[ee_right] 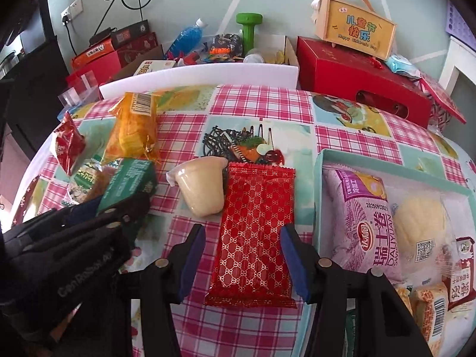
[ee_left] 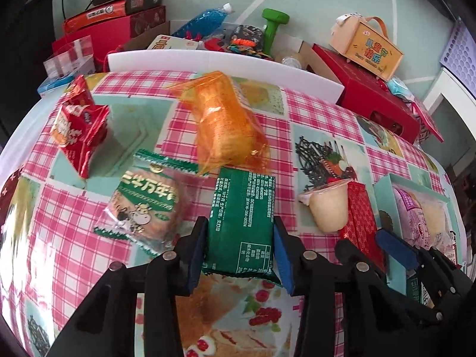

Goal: Organize snacks
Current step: 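Grasp the red patterned packet with right tool while left tool grasps green packet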

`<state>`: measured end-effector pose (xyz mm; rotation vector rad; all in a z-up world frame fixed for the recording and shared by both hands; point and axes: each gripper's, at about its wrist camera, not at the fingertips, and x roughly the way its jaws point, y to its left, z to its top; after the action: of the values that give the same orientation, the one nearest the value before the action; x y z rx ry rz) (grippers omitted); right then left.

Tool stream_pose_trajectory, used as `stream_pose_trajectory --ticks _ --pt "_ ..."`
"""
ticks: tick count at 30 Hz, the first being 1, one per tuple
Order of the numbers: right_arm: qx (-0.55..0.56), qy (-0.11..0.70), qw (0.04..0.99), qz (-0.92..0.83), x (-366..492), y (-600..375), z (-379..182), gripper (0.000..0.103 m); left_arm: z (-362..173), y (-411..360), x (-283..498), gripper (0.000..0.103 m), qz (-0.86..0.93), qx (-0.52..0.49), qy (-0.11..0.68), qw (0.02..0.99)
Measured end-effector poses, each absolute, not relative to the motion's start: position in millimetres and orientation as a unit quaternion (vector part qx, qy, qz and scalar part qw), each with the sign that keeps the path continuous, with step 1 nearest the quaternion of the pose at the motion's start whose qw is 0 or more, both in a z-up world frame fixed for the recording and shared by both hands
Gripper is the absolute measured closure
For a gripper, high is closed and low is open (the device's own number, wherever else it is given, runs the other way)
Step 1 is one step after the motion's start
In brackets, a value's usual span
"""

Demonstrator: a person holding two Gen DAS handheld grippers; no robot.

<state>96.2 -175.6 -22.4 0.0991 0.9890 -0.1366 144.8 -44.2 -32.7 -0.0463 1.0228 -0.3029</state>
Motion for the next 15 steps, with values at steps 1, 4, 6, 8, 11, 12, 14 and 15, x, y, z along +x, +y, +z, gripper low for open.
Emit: stream_pose_trajectory --ticks 1,4,6,8,11,12,14,15 --pt "0.044 0.474 0.877 -0.069 97 -175 -23 0.047 -33 -41 144 0.059 -0.140 -0.023 0.489 0.861" --pt "0.033 0.473 0.876 -0.083 98 -172 -23 0.047 -32 -34 140 0.060 -0.134 -0.026 0.493 0.859" --pt "0.026 0.473 0.876 -0.088 100 -171 -24 0.047 -32 -31 138 0.060 -0.129 -0.025 0.495 0.859" --pt "0.021 0.473 0.876 -0.091 101 -170 -25 0.047 -32 -29 136 0.060 -0.127 -0.028 0.498 0.857" --pt "0.014 0.473 0.876 -0.096 103 -169 -26 0.047 -31 -28 130 0.060 -0.129 -0.027 0.501 0.856" --pt "0.012 0.475 0.875 -0.096 103 -169 -26 0.048 -31 -27 127 0.060 -0.130 -0.028 0.501 0.855" --pt "0.016 0.479 0.873 -0.090 103 -168 -25 0.048 -31 -25 122 0.060 -0.131 -0.031 0.503 0.854" --pt "0.023 0.480 0.873 -0.084 102 -168 -25 0.049 -31 -25 118 0.060 -0.131 -0.031 0.503 0.854"
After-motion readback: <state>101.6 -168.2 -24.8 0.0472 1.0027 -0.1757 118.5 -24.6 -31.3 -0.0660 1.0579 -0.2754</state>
